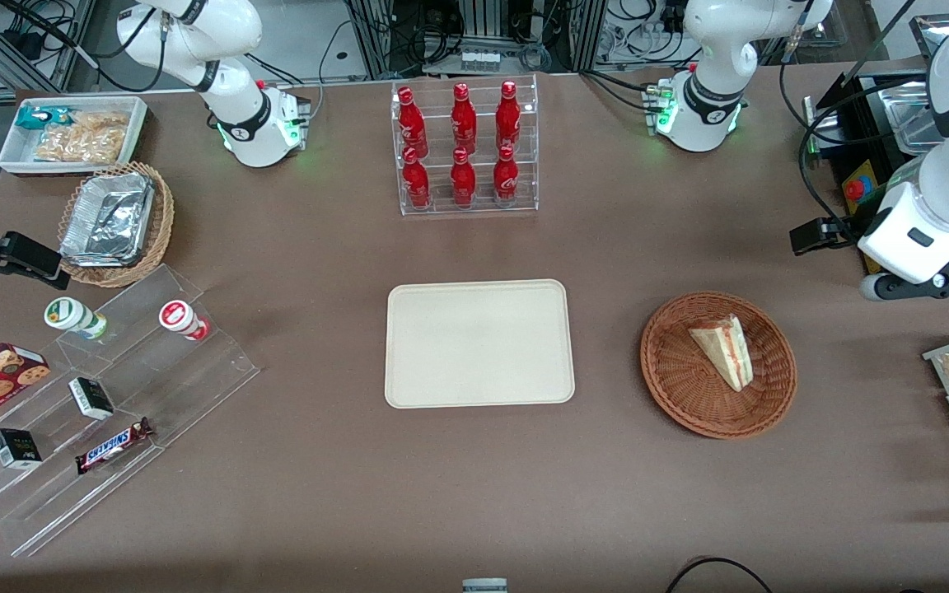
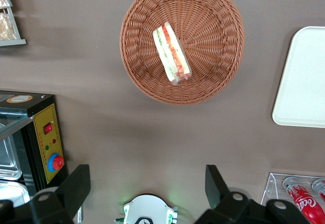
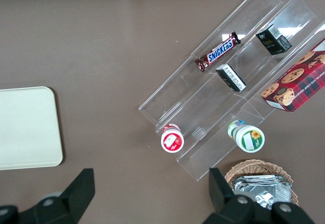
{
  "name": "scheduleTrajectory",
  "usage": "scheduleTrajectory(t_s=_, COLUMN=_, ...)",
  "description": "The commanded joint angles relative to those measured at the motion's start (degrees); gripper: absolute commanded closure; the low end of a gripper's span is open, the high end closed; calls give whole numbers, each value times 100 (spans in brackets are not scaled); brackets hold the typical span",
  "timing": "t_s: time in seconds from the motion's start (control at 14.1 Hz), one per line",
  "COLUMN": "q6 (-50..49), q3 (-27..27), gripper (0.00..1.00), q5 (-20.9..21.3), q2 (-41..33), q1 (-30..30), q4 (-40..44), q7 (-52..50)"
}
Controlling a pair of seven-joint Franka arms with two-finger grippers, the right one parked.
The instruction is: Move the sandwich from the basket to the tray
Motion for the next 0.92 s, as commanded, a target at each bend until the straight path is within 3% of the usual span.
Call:
scheduleTrajectory(t_s=0.0, q6=-43, q3=4, gripper=0, q5=48, q2=35, q1=-7, q4=74, q7=-24)
scheduleTrajectory(t_s=0.85, q6=-60, q3=13, gripper=0, q5=48, q2=404, q1=2, q4=73, q7=-32)
